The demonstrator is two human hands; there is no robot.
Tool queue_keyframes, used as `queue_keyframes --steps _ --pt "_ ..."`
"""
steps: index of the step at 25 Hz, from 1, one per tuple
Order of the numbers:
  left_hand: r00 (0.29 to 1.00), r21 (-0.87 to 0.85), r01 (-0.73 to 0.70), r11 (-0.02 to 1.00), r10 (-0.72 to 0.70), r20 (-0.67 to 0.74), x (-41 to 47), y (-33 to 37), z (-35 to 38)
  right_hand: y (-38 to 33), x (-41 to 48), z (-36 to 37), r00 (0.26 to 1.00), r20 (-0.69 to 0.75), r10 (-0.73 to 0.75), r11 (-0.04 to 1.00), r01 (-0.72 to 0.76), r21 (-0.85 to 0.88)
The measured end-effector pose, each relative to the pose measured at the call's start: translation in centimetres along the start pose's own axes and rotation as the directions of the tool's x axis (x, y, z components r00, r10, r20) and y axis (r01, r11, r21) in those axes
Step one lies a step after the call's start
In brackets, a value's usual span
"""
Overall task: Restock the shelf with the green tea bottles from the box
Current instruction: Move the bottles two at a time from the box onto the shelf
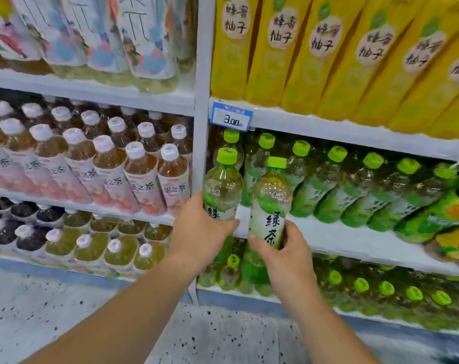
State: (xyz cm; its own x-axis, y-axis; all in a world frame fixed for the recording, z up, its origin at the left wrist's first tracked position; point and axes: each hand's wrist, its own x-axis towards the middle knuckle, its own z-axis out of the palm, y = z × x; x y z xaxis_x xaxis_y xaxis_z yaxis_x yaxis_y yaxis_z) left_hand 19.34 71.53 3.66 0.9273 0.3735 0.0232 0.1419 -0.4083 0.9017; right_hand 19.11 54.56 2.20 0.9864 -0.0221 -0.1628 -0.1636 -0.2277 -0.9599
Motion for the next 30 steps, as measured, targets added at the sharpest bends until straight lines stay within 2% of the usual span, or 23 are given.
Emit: queue_keyframes --steps 3,6,10,16,20,25,30 --pt "0.995 -0.003 -0.098 0.995 0.098 -0.020 2.4 -1.9 1.5 2.7 3.1 1.2 0.999 0.014 -0.035 0.998 0.035 0.049" --pt "0.986 -0.011 -0.167 0.986 0.167 -0.019 4.4 -2.9 2.3 3.6 5.1 1.8 0.995 0.016 -0.100 0.995 0.099 0.006" --pt "0.984 0.062 -0.160 0.985 0.164 -0.072 5.6 -4.0 3.2 4.1 7.4 2.9 0.975 -0.022 -0.223 0.975 0.222 -0.032" --pt "0.978 0.111 -0.121 0.986 0.138 -0.157 6.0 -4.8 4.2 5.7 8.7 4.1 0.955 -0.007 -0.298 0.953 0.297 -0.054" --pt "0.980 0.154 -0.100 0.983 0.125 -0.156 5.9 -5.1 4.7 5.8 9.4 3.6 0.954 0.080 -0.289 0.952 0.295 -0.079" --pt "0.997 0.300 -0.074 0.951 0.081 -0.011 5.4 -6.1 4.0 5.8 9.3 3.3 0.957 0.122 -0.263 0.940 0.283 -0.190" --pt "0.988 0.350 -0.092 0.932 0.128 -0.082 4.7 -6.8 3.4 6.8 9.0 2.8 0.966 0.155 -0.208 0.938 0.242 -0.248"
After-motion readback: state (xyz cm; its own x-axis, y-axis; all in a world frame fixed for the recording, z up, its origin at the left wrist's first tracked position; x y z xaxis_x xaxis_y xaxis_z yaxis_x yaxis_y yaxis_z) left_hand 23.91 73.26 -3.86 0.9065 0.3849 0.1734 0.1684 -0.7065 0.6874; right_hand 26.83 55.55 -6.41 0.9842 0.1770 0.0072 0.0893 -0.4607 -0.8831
